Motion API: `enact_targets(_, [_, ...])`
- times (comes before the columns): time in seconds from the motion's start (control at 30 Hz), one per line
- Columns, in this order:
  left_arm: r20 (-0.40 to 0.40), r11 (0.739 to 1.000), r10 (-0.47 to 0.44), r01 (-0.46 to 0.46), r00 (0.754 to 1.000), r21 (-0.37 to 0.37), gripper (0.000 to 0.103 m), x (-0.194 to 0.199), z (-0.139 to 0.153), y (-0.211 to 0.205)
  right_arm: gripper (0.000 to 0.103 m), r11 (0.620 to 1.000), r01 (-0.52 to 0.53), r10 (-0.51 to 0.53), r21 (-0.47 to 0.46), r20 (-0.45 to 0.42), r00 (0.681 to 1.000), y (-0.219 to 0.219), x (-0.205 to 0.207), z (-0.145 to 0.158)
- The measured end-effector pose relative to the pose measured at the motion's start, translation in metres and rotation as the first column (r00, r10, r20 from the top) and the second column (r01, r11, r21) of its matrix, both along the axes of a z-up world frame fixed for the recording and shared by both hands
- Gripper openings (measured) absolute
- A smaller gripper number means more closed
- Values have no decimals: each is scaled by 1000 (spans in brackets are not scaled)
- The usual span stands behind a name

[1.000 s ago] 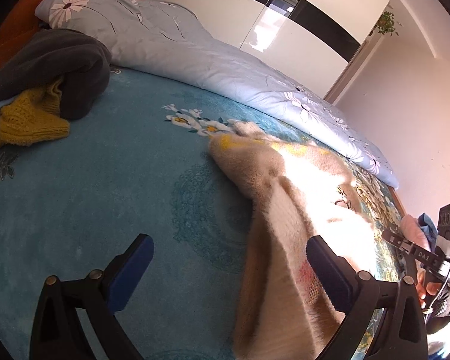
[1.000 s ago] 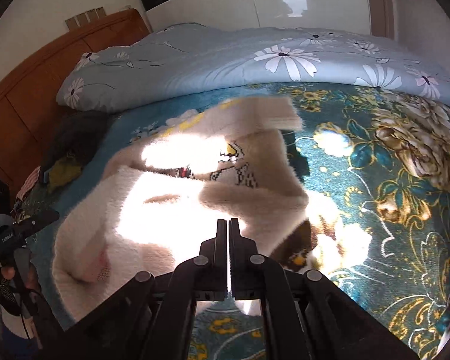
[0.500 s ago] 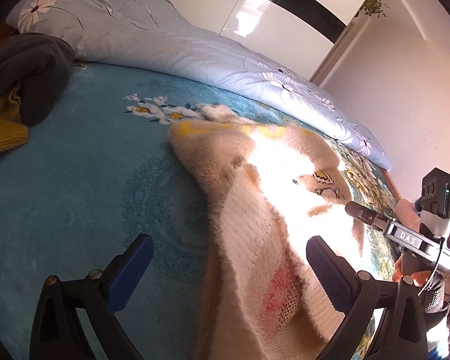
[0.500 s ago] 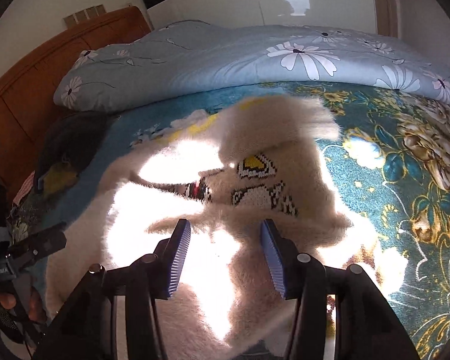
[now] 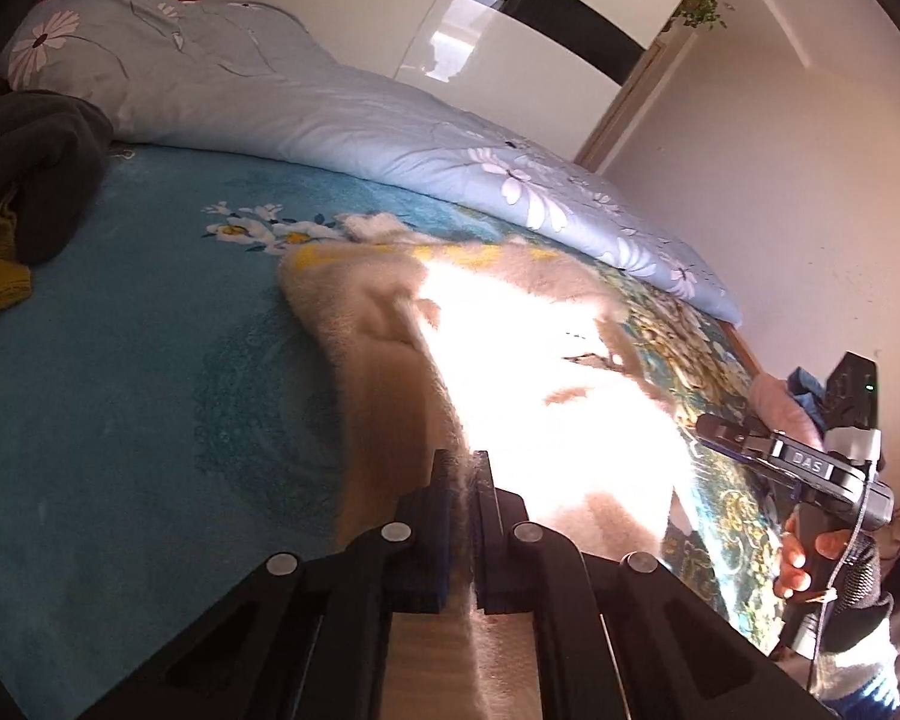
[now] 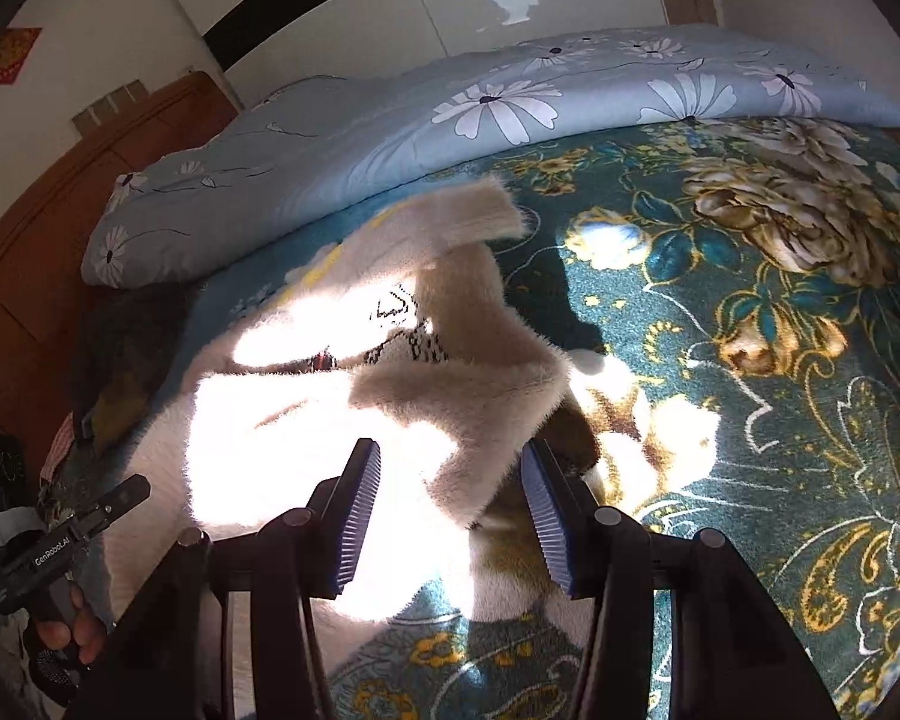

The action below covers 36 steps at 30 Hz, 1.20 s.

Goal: Fold clothes

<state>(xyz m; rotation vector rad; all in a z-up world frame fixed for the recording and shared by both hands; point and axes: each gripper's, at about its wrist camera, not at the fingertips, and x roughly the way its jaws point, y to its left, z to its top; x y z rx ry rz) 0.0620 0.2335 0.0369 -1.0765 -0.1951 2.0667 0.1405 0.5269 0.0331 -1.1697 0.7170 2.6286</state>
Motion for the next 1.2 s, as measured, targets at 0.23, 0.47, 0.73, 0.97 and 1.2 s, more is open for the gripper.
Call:
enact_targets(0.23, [-62, 986, -155, 159, 986, 57, 5, 47, 23, -1, 51, 991, -59, 54, -118, -47, 997, -15, 8, -2])
enact_targets(0.47, [-22, 979, -194, 195, 981, 50, 5, 55, 9, 3, 62, 953, -25, 14, -301, -41, 999, -40, -17, -19])
enact_targets(0.73, [-8, 977, -212, 212, 977, 35, 5, 65, -5, 8, 61, 951, 127, -101, -281, 104, 989, -52, -48, -37])
enact_targets(0.97, [1, 982, -185, 184, 983, 50, 6, 65, -7, -13, 12, 937, 102, -87, -334, 59, 994, -39, -33, -33])
enact_targets(1.2, [-15, 989, -136, 137, 991, 56, 32, 54, 2, -39, 11, 970, 62, -70, -234, -24, 997, -8, 44, -2])
